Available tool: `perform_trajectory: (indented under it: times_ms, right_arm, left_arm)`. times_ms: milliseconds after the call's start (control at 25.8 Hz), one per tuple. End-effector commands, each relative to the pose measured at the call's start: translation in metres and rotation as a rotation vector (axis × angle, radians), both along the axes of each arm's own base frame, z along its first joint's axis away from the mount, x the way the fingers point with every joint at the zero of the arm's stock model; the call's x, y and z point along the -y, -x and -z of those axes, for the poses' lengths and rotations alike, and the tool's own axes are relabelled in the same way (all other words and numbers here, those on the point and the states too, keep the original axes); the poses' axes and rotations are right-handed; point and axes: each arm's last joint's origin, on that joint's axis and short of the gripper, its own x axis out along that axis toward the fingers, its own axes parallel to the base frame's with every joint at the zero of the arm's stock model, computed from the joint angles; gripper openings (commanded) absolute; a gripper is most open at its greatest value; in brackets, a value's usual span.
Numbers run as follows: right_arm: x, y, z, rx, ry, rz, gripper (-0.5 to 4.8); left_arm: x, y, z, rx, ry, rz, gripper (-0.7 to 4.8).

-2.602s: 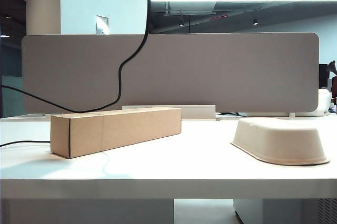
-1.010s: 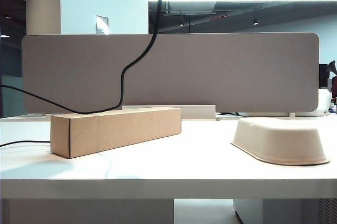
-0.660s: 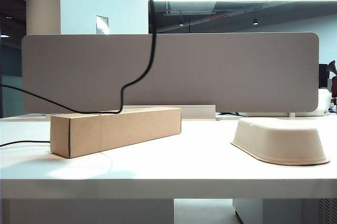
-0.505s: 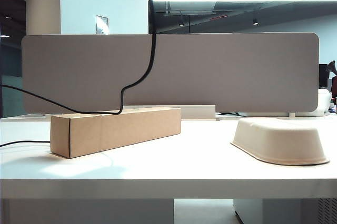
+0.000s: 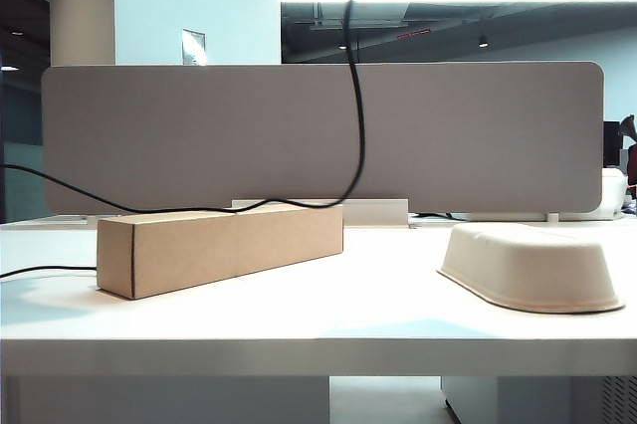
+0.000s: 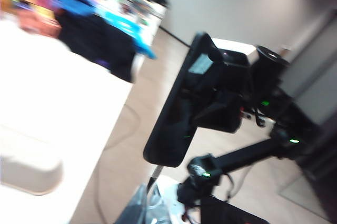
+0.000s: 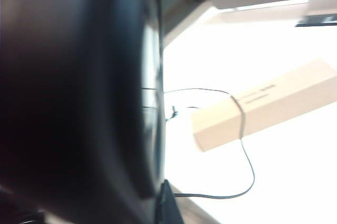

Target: Pick up the charging cable and the phone, plug the charging cable into the charging port on the phone, and finally place them back on the table.

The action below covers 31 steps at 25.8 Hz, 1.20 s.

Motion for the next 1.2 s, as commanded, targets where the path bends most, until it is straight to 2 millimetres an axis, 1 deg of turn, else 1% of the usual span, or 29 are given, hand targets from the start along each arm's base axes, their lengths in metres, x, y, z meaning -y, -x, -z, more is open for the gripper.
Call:
perform_trajectory:
  times_ms: [39, 116, 155, 194, 233, 311, 427, 466, 505, 582, 699, 815, 1010, 1204]
  right_arm:
    - [0.0, -0.007, -0.007, 0.112, 0.032, 0.065, -0.08]
    - [0.001, -0.009, -0.008, 0.128, 0.046, 0.12, -0.08]
    - [0.004, -0.01, -0.008, 0.16, 0.083, 0.177, -0.07]
    - [0.006, -0.011, -0.008, 0.169, 0.094, 0.192, -0.07]
    - [0.009, -0.013, -0.008, 0.169, 0.098, 0.217, -0.07]
    - [0.015, -0.016, -0.006, 0.163, 0.127, 0.272, -0.07]
    - [0.028, -0.022, 0.002, 0.128, 0.173, 0.364, -0.07]
    - [0.03, -0.023, 0.006, 0.119, 0.179, 0.377, -0.07]
    - [0.031, -0.027, 0.019, 0.096, 0.215, 0.395, -0.06]
    - [0.029, -0.029, 0.032, 0.064, 0.233, 0.383, -0.06]
    - [0.03, -0.026, 0.054, 0.024, 0.247, 0.381, -0.06]
    - [0.032, -0.02, 0.064, 0.023, 0.251, 0.4, -0.07]
    - [0.038, 0.001, 0.084, 0.04, 0.218, 0.43, -0.07]
    - [0.041, 0.016, 0.096, 0.053, 0.184, 0.45, -0.07]
  left_arm:
    - [-0.012, 0.015, -0.009, 0.044, -0.057, -0.149, -0.06]
    - [-0.018, 0.027, -0.011, 0.095, -0.117, -0.246, -0.06]
    - [-0.02, 0.034, -0.011, 0.128, -0.182, -0.318, -0.06]
    - [-0.021, 0.037, -0.01, 0.141, -0.217, -0.352, -0.06]
    - [-0.024, 0.044, -0.008, 0.17, -0.314, -0.441, -0.06]
    - [-0.027, 0.054, -0.008, 0.212, -0.431, -0.549, -0.06]
    - [-0.03, 0.066, -0.002, 0.251, -0.466, -0.598, -0.06]
    - [-0.031, 0.069, 0.003, 0.259, -0.498, -0.639, -0.06]
    - [-0.033, 0.076, 0.015, 0.278, -0.535, -0.703, -0.06]
    - [-0.035, 0.083, 0.029, 0.284, -0.542, -0.718, -0.06]
    - [-0.038, 0.097, 0.054, 0.306, -0.566, -0.774, -0.06]
    - [-0.039, 0.11, 0.071, 0.329, -0.561, -0.793, -0.06]
    - [-0.043, 0.135, 0.102, 0.371, -0.572, -0.866, -0.06]
    - [-0.045, 0.154, 0.12, 0.358, -0.535, -0.892, -0.06]
